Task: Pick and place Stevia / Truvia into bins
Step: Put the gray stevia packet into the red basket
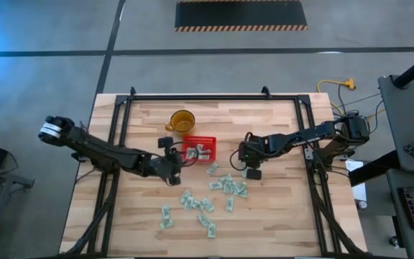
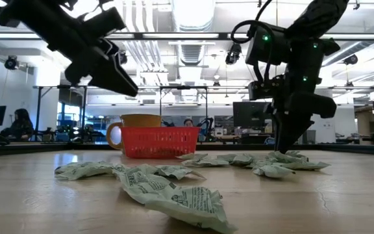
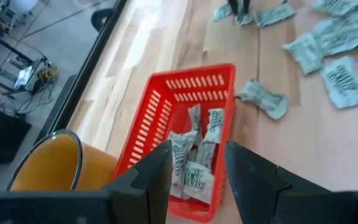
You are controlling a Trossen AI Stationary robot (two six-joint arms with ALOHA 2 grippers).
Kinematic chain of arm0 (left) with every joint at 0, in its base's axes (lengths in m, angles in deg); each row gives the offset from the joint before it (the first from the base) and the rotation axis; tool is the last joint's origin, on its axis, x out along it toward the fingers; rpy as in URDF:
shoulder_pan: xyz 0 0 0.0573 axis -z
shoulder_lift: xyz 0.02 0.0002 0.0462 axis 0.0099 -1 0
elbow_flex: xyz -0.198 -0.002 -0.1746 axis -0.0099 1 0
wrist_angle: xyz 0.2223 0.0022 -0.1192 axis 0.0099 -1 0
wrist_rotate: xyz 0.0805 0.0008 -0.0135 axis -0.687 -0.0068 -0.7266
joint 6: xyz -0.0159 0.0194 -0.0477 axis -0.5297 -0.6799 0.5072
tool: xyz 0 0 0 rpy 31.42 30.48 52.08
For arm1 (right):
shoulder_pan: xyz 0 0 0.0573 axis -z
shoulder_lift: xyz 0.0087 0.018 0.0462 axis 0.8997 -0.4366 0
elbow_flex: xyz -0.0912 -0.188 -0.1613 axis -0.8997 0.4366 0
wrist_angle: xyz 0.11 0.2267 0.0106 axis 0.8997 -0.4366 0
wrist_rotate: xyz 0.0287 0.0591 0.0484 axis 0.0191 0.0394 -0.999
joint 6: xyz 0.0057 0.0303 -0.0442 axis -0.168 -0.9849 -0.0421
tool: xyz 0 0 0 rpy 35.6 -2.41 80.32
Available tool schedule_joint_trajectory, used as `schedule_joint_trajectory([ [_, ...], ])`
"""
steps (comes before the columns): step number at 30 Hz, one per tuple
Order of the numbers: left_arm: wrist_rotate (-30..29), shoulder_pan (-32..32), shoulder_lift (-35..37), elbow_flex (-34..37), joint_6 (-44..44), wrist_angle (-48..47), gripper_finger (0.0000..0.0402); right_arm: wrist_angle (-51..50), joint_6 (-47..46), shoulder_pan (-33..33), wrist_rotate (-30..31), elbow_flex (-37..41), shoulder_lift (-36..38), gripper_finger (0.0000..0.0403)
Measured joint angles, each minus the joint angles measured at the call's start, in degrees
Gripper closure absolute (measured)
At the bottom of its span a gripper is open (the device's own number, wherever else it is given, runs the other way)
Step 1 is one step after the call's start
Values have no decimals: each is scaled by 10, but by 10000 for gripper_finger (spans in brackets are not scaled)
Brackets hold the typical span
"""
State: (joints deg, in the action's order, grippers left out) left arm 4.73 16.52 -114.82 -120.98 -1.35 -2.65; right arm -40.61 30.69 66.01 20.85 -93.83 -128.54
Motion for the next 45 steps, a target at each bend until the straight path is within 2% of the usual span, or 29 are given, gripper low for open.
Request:
schedule_joint_trajectory([
  [7, -1, 21, 21, 1, 0, -1, 269, 0, 2, 0, 0, 0, 0, 352],
  [14, -1, 44, 34, 0, 0, 1, 269, 0, 2, 0, -9, 0, 0, 389],
  [20, 0, 66, 55, 0, 0, 0, 269, 0, 17, 0, -15, 0, 0, 394],
  [30, -1, 108, 98, 2, 0, 2, 269, 1, 48, -1, 29, -28, 9, 394],
  [39, 0, 116, 100, 5, 0, 0, 269, -46, -68, 3, 18, -12, 12, 392],
  [45, -1, 116, 100, 5, 0, 1, 269, -24, -75, 8, 17, -4, 14, 359],
])
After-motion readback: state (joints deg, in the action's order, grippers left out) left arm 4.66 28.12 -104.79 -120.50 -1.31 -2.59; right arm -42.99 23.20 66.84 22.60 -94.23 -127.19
